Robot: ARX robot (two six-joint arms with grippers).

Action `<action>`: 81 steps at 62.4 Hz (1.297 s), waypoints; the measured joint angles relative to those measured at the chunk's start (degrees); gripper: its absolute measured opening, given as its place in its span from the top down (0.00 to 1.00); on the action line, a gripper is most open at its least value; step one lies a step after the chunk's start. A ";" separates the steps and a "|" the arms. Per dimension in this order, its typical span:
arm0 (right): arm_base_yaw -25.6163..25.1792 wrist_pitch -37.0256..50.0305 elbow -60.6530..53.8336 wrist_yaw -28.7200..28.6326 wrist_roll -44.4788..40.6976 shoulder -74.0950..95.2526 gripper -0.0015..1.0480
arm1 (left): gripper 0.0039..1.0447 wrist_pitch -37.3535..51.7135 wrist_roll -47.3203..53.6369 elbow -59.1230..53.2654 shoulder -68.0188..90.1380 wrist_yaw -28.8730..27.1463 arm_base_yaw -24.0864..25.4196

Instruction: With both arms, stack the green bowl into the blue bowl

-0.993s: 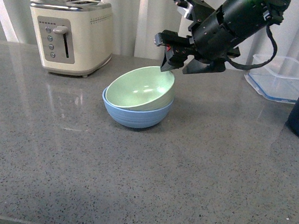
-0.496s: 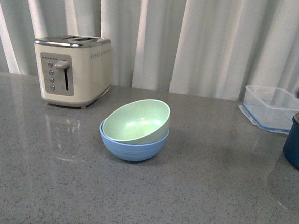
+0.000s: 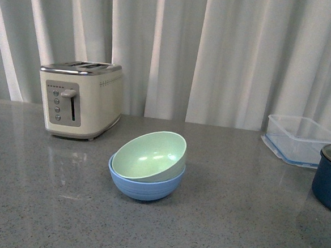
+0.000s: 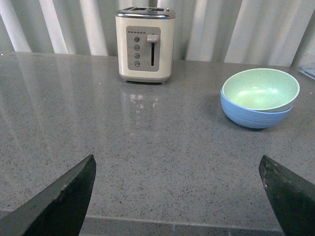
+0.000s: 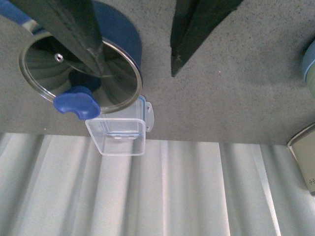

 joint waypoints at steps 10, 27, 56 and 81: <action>3.43 0.39 -6.38 3.54 -0.13 -4.98 0.99 | 0.06 0.00 0.00 0.00 0.00 -0.02 0.00; 4.09 -1.49 -13.33 3.72 0.11 -14.14 0.99 | 0.06 0.00 0.00 0.00 0.00 -0.02 0.00; 4.09 -9.18 -19.56 3.72 0.11 -28.55 0.99 | 0.06 0.00 0.00 -0.02 0.00 -0.02 0.00; 4.09 -19.04 -21.07 3.69 0.13 -40.17 0.99 | 0.06 0.00 0.00 0.00 0.00 -0.02 0.00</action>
